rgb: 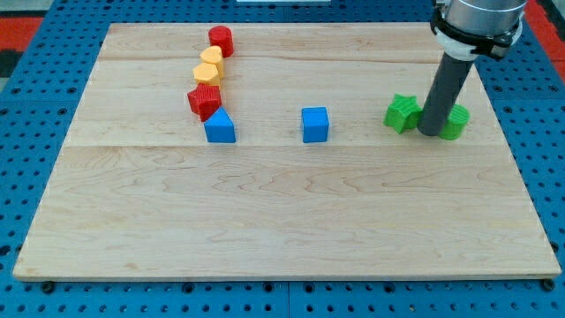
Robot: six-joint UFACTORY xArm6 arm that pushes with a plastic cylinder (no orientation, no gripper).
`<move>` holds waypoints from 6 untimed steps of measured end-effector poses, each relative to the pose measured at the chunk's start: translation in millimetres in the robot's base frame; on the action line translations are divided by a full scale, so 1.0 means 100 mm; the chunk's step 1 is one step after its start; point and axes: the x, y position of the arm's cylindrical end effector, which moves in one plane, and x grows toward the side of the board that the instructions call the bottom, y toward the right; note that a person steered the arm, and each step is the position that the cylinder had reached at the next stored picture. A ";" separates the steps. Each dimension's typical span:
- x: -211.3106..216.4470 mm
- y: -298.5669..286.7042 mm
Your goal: Place the green circle to the bottom right of the green star
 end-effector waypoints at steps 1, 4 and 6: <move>0.05 0.00; 0.21 0.96; -0.17 0.25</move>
